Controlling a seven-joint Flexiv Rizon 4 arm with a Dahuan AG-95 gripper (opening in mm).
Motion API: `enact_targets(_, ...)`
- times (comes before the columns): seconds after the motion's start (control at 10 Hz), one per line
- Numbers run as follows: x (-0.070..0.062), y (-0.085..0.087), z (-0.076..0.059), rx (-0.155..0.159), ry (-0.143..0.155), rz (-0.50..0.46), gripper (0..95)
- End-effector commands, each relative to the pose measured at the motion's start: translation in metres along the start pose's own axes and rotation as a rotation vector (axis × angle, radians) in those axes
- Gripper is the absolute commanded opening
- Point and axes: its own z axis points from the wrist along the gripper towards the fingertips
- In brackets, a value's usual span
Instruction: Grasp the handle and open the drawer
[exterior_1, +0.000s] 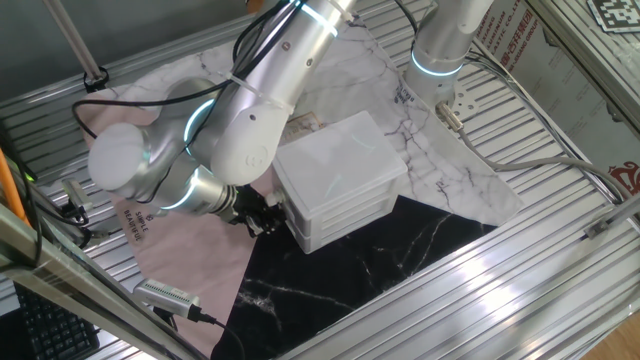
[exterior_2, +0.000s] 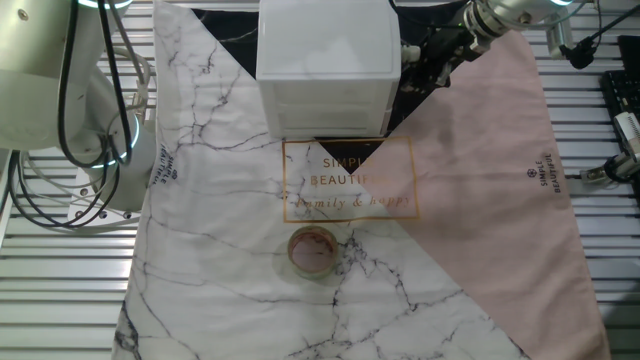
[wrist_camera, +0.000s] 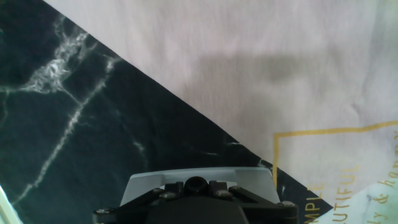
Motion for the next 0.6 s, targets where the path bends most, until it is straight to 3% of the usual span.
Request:
enact_targets(0.1,0.0002,-0.0003,-0.0005,0.001,-0.001,-0.002,0.0)
enact_targets(0.6,-0.0033,0.0009,-0.0020,0.005,-0.003,-0.003,0.0)
